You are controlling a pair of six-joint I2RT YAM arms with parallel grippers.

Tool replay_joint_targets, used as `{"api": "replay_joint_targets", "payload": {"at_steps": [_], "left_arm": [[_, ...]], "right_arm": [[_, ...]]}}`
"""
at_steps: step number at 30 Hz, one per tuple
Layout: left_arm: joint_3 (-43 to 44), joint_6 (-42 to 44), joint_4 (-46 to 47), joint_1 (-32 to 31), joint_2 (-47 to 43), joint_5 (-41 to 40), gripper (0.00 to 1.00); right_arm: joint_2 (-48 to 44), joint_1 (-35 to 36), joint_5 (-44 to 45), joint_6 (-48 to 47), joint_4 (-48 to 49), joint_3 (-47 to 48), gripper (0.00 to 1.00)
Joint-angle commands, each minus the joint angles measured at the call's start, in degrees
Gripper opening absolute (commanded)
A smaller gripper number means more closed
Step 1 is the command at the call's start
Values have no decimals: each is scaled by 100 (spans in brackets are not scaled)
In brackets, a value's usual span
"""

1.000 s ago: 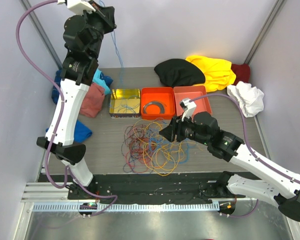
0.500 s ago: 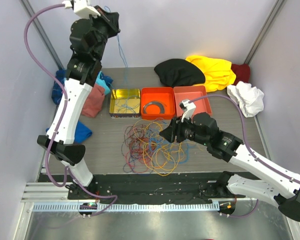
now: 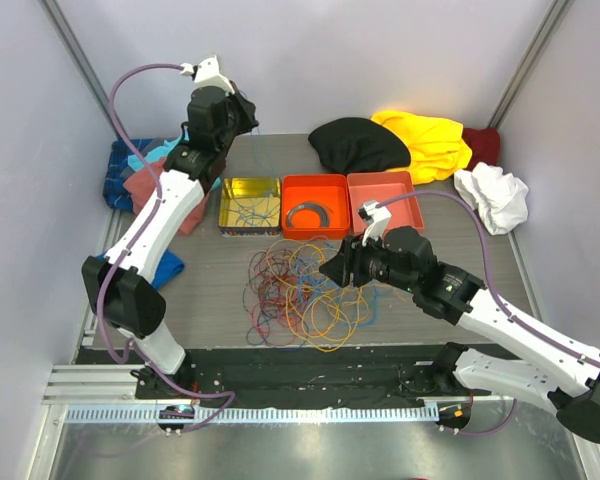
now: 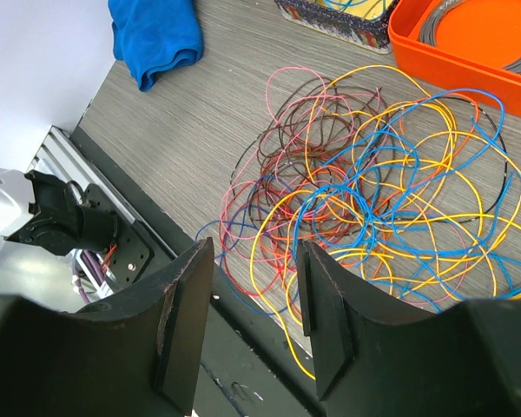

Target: Untangle the cables

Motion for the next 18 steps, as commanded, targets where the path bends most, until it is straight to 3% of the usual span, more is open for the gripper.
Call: {"api": "replay_joint_targets", "payload": {"at_steps": [1,8,18], "left_arm": [[-148,140,477,18,-137,-150,0],[-412,605,-128,27,64,-932,0],[-868,430,-1122,27,575,-1187,0]], "right_arm": [[-26,27,74,-10,151,-31,51],[-35,27,118,-46,142,-119,51],[-96,35,188,-46,142,-207,51]]}}
